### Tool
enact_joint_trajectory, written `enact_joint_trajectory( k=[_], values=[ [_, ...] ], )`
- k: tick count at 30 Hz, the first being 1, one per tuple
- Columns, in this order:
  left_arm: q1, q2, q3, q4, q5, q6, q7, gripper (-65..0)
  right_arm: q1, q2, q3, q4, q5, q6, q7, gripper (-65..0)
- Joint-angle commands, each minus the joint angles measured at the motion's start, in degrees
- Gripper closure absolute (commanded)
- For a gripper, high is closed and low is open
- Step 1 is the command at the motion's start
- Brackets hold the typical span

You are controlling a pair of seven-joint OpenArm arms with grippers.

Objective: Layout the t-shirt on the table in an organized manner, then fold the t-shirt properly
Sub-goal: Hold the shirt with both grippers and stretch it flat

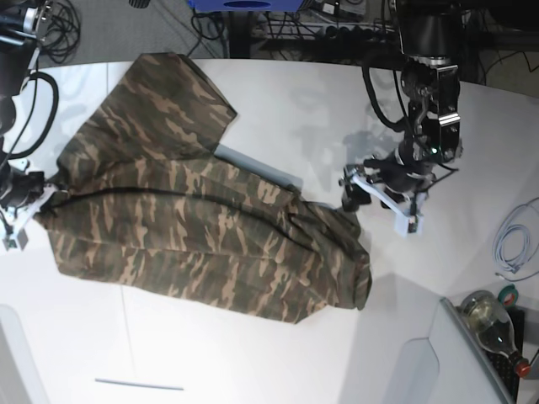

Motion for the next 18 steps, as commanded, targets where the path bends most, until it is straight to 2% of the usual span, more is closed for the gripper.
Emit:
enact_joint_trajectory(
  k=[1,9,13,18],
  values=[
    [-0.2,-0.29,-0.23,0.58,-0.53,-0.05,-2.36,-43.6,1.01,1.06,0.29,0.97,0.18,0.2,0.74,-0.6],
    [-0.11,0.77,-0.32,-3.81,-0.53,-0.05,-7.46,-43.6,1.01,-0.09,0.29,0.97,0.18,0.2,0.74,-0.6],
    [-3.54,0.77,-0.32,-10.06,-0.53,-0.05,-9.57,-43.6,1.01,-0.17,0.29,0.97,0.18,0.2,0.74,-0.6],
    [-8.9,0.94,0.3,-16.56,-0.53,-0.05,-9.66,-43.6,1.01,-0.17,0.29,0.97,0.18,0.2,0.74,-0.6]
  ],
)
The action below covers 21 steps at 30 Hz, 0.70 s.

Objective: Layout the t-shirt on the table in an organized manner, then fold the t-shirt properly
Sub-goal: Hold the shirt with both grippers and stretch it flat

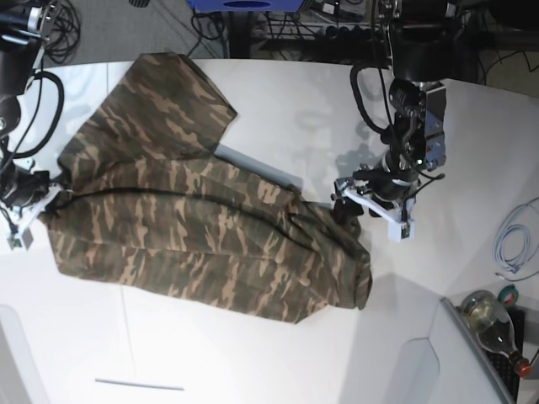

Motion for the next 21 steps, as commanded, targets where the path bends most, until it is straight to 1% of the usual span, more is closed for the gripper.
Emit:
enact_joint_trajectory(
  k=[1,3,5,6,7,9,10,11,13,18,19,21],
  values=[
    [-1.52,-0.04,0.26,-0.7,-0.08,-0.03,0.66,-43.6,1.01,0.96,0.29,0.97,0.2,0.18,0.79,-0.6],
    [-3.28,0.93,0.26,-3.16,0.28,-0.03,0.66,-43.1,1.01,0.96,0.29,0.88,0.2,0.18,0.79,-0.6],
    [-5.3,1.1,0.26,-6.76,0.54,-0.03,0.66,-42.3,1.01,0.96,0.29,0.71,0.2,0.18,0.79,-0.6],
    [-6.09,1.1,0.26,-8.52,0.54,-0.03,0.66,-40.8,1.01,0.96,0.29,0.62,0.2,0.18,0.79,-0.6],
    [-6.97,1.1,0.26,-10.19,0.63,-0.03,0.66,-36.4,1.01,0.96,0.29,0.62,0.2,0.18,0.79,-0.6],
    [-8.02,0.84,0.35,-12.3,0.63,-0.03,0.66,-18.8,1.01,0.96,0.29,0.53,0.2,0.18,0.79,-0.6],
    [-8.11,0.66,0.35,-12.13,0.63,-0.03,0.84,-7.7,1.1,0.96,0.29,0.53,0.2,0.18,0.79,-0.6],
    [-8.11,-0.13,0.26,-11.16,0.45,-0.03,1.01,0.0,1.18,0.96,0.29,0.53,0.2,0.18,0.79,-0.6],
    [-7.59,-1.8,-0.01,-6.85,0.1,-0.03,3.03,0.0,1.36,0.96,0.29,0.62,0.2,0.18,0.79,-0.6],
    [-8.11,-6.9,-0.36,10.29,0.28,-0.03,21.85,0.0,4.26,0.96,0.11,0.88,-0.06,0.18,0.52,-0.6],
    [-8.11,-7.95,-0.36,14.25,0.54,-0.03,25.01,0.0,5.4,0.96,-0.15,0.62,-0.06,0.18,0.52,-0.6],
    [-8.55,-9.89,-0.45,20.31,0.54,-0.03,30.02,0.0,7.69,1.31,-2.79,-0.35,-0.15,-0.09,0.52,-0.6]
  ],
)
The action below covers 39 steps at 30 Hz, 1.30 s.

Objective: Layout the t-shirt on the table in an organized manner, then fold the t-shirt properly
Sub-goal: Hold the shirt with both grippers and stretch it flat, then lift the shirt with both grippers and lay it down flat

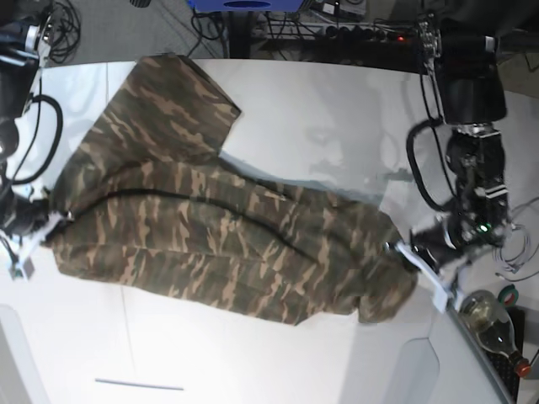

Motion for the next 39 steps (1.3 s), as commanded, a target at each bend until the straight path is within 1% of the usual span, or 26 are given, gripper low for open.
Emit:
enact_joint_trajectory(
  k=[1,3,4,6,9,10,11,13,14,16,17,19,20,23,24,25,28,29,33,36,39],
  values=[
    [-1.56,-1.3,0.14,2.27,-0.25,-0.05,2.19,0.0,2.65,0.96,-1.12,-0.35,0.72,-0.11,0.96,-0.6],
    [-2.97,-2.27,0.14,2.71,-0.25,-0.05,5.88,0.0,5.72,0.96,-3.23,-4.05,0.72,-0.11,1.23,-0.6],
    [-3.23,-2.62,0.14,2.62,-0.16,-0.05,6.85,0.0,7.13,0.96,-3.84,-6.07,0.72,-0.11,1.23,-0.6],
    [-3.06,-2.88,0.67,1.57,-0.16,-0.05,7.11,0.0,9.94,0.96,-4.72,-10.73,0.72,-0.2,1.23,-0.6],
    [-0.16,-2.71,0.23,0.42,-0.16,-0.05,7.02,0.0,11.09,0.79,-4.02,-14.95,0.72,-0.46,1.23,-1.4],
    [0.99,-2.71,0.14,0.33,-0.16,-0.05,7.02,0.0,10.74,0.7,-3.58,-14.95,0.72,-1.16,1.23,-1.5],
    [2.39,-2.71,0.14,0.51,-0.16,-0.05,7.02,0.0,10.12,0.7,-3.14,-14.33,0.72,-2.66,0.96,-1.7],
    [4.85,-2.71,0.14,0.69,-0.16,-0.05,6.94,0.0,7.31,0.7,-2.17,-11.34,0.81,-5.12,0.87,-4.2],
    [6.17,-2.71,0.14,0.77,-0.16,-0.05,6.94,0.0,5.72,0.7,-1.38,-8.09,1.08,-5.82,0.87,-7.8],
    [8.37,-2.71,0.14,0.77,-0.16,-0.05,6.76,0.0,-0.08,0.35,1.96,-0.09,1.16,-5.91,-0.18,-20.4],
    [9.69,-2.62,0.14,0.77,-0.16,-0.05,5.79,0.0,-2.98,-0.71,3.81,4.39,1.16,-5.91,-0.53,-28.5],
    [11.36,-2.71,0.14,0.77,-0.16,-0.05,3.6,0.0,-7.9,-2.9,7.32,11.51,1.16,-5.91,-0.71,-39.8],
    [12.15,-2.8,0.14,0.77,-0.16,-0.05,2.72,0.0,-10.19,-4.13,9.26,14.5,1.16,-5.82,-0.8,-43.1],
    [13.29,-2.88,0.14,0.77,-0.25,-0.05,1.66,0.0,-17.4,-6.95,12.77,21.1,1.16,-5.65,-0.88,-43.8],
    [13.38,-2.88,0.14,0.77,-0.25,-0.05,1.66,0.0,-19.42,-7.56,13.13,21.8,1.25,-4.59,-0.88,-43.8],
    [13.56,-2.88,0.14,0.77,-0.25,-0.05,1.66,0.0,-20.91,-8.27,13.3,21.71,1.25,-2.48,-0.88,-43.8],
    [14.53,-2.88,0.06,0.86,-0.25,-0.05,1.49,0.0,-23.02,-10.9,13.3,18.81,1.16,3.06,-0.8,-43.8],
    [14.7,-2.88,0.06,0.86,-0.25,-0.05,1.49,0.0,-23.37,-11.34,13.3,17.76,1.08,4.2,-0.53,-43.8],
    [15.49,-2.88,0.06,0.86,-0.42,-0.05,1.31,0.0,-23.37,-13.1,13.3,12.74,1.08,5.08,-0.36,-43.8],
    [15.58,-2.88,0.06,0.86,-0.33,-0.05,1.31,0.0,-23.11,-13.54,12.86,9.76,1.16,5.69,-0.36,-43.8],
    [15.84,-2.88,0.06,0.86,-0.42,-0.05,1.31,0.0,-23.02,-14.24,12.86,9.14,1.16,9.3,-0.53,-43.7]
  ],
)
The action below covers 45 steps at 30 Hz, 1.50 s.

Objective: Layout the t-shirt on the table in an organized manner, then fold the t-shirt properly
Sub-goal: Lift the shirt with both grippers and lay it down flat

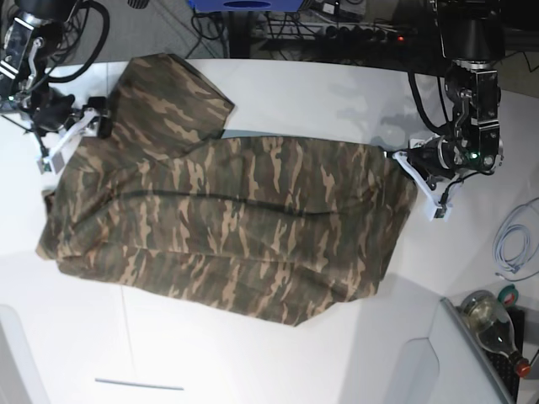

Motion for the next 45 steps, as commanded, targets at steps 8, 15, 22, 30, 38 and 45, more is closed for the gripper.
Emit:
enact_joint_trajectory(
  k=[8,15,22,30,38,45],
  values=[
    [-0.33,-0.76,-0.29,1.06,-0.75,-0.18,-0.53,0.0,0.35,-1.02,-0.23,0.03,-0.24,4.05,-1.76,-5.3],
    [2.84,-0.59,-5.74,8.88,-0.49,-0.18,-0.09,0.0,-3.96,0.47,0.38,11.02,-0.15,5.24,-7.47,-0.6],
    [2.31,-0.41,-5.13,15.3,-0.22,-0.18,3.61,0.0,-1.85,2.14,-0.14,20.51,-0.59,5.24,-14.42,-0.6],
    [-17.56,2.4,8.94,-1.58,-0.22,-0.18,3.43,0.0,25.67,13.31,-6.12,-5.07,-4.37,5.24,-11.96,-0.5],
    [-55.19,11.37,22.92,-40.96,-0.22,2.54,-16.09,0.0,58.37,20.25,-23.62,-35.75,-13.33,5.24,9.76,-0.5],
    [-72.95,15.41,16.06,-46.94,-0.93,4.21,-21.1,0.0,74.54,24.91,-23.44,-27.93,-15.36,5.24,10.81,-0.5]
  ],
)
